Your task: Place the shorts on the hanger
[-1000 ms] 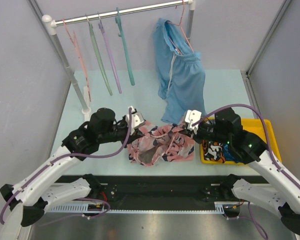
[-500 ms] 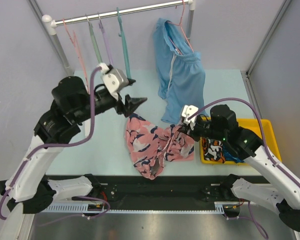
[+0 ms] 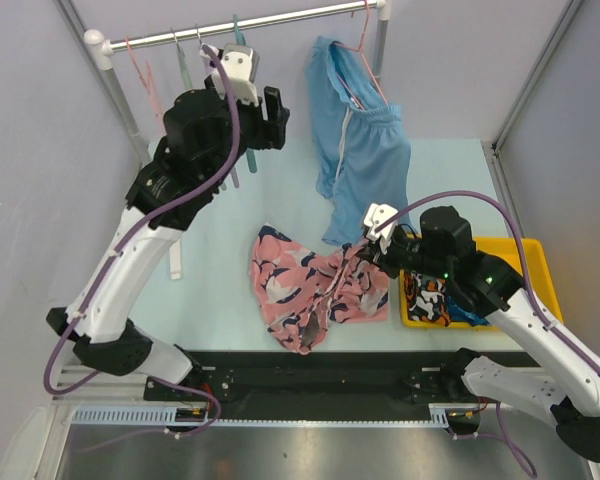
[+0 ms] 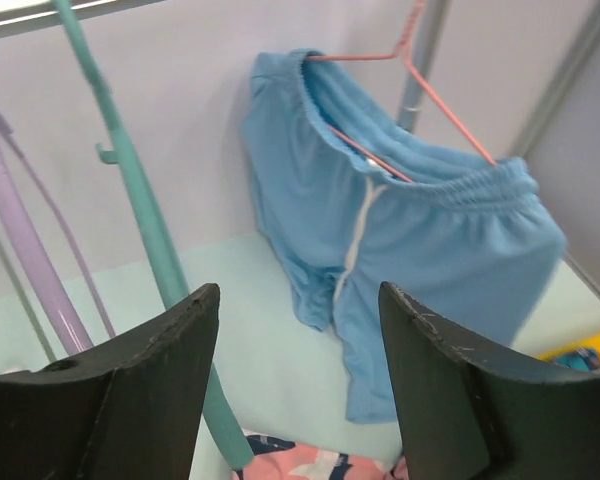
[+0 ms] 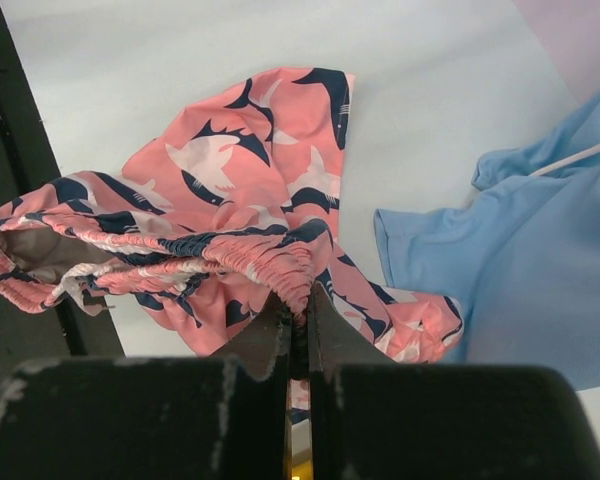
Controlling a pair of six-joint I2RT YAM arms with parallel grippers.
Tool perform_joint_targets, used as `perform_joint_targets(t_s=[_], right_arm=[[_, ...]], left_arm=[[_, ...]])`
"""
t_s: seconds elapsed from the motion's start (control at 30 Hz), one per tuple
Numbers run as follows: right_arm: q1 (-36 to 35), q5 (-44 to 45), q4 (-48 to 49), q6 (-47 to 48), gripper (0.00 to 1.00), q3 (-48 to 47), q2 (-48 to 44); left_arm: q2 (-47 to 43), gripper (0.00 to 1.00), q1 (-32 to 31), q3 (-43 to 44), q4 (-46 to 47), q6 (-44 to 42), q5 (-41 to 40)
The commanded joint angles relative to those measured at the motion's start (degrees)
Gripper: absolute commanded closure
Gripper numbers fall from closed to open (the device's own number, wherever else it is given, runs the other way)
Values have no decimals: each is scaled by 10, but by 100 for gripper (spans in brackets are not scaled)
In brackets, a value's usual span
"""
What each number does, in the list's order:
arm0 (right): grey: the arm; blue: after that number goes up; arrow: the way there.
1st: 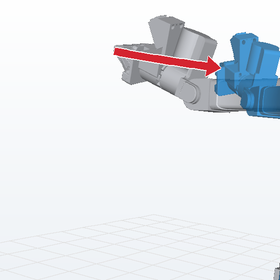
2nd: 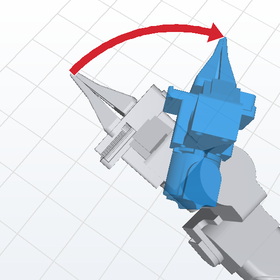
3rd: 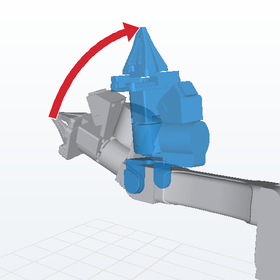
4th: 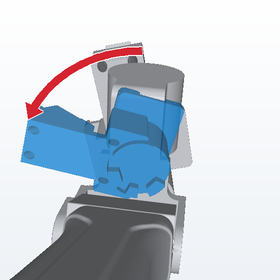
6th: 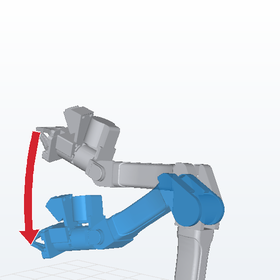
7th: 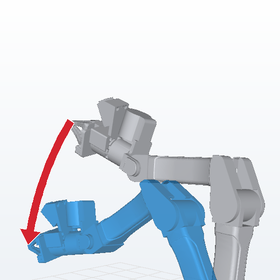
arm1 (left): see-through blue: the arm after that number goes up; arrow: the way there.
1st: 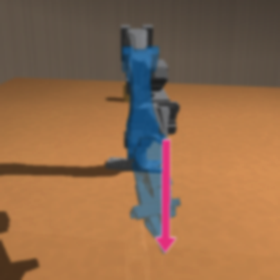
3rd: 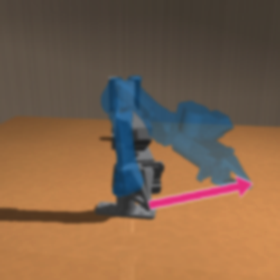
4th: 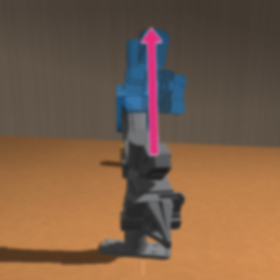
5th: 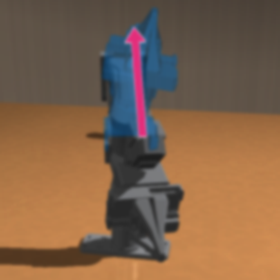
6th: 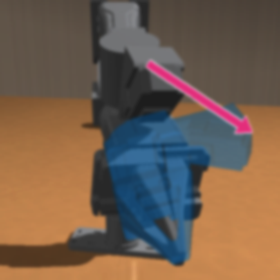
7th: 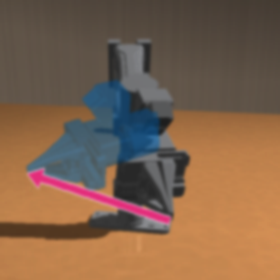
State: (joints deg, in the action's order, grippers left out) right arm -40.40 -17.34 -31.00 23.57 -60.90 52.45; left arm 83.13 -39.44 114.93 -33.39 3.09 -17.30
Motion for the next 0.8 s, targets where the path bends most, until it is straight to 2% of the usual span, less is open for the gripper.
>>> perform_joint_targets(t_s=[0.0,0.1,0.27,0.33,0.47,0.77], right_arm=[[5,8,26,-8,100,-20,-11],[8,8,26,-7,100,-16,-17],[11,3,27,-6,100,-4,-24],[12,1,30,-7,100,-2,-24],[14,-1,33,-5,100,-3,-26],[23,-7,31,-12,100,5,-36]], left_arm=[[32,31,13,56,26,19,-98],[50,34,18,71,20,14,-125],[48,31,24,51,41,-5,-124],[62,30,34,67,19,2,-125],[98,31,67,103,-27,27,-94],[130,34,90,115,-26,27,-61]])
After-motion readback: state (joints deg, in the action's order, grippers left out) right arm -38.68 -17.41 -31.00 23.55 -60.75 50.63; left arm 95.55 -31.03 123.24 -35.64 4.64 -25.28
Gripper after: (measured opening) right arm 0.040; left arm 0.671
